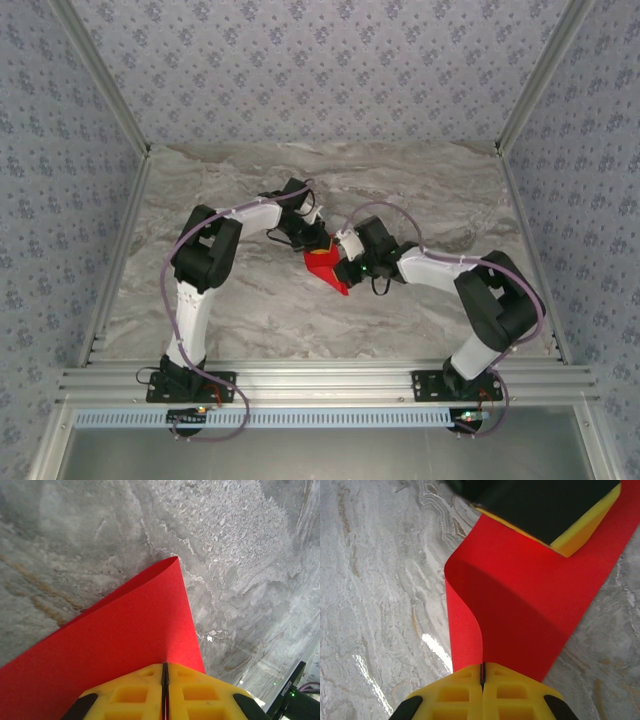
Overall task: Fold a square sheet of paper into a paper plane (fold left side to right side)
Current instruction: Third fold the triangle at the center of the table.
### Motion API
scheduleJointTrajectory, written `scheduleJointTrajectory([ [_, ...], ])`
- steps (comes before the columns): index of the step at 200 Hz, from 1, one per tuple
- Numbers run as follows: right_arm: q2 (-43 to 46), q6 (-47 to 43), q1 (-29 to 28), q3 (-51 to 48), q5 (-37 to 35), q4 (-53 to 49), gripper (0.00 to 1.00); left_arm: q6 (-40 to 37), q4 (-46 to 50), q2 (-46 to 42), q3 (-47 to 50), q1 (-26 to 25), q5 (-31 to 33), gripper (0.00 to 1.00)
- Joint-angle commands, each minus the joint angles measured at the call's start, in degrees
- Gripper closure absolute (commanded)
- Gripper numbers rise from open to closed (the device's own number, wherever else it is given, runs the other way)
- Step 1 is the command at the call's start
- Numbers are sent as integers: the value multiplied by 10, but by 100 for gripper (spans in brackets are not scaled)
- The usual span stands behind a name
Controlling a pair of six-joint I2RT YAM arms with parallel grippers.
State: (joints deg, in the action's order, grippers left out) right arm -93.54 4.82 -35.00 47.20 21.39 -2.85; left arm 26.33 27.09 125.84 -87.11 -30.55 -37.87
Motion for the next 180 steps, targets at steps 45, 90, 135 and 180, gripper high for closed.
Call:
scheduleJointTrajectory([
  [45,-42,29,15,39,-3,-41,100,-13,12,15,2,-6,2,92],
  [90,-52,35,22,44,-10,-42,100,-12,11,17,2,-6,2,92],
  [135,-66,39,24,54,-12,-47,100,-11,9,19,1,-8,2,92],
  [180,-79,39,24,66,-13,-52,100,-11,9,19,2,-9,2,93],
])
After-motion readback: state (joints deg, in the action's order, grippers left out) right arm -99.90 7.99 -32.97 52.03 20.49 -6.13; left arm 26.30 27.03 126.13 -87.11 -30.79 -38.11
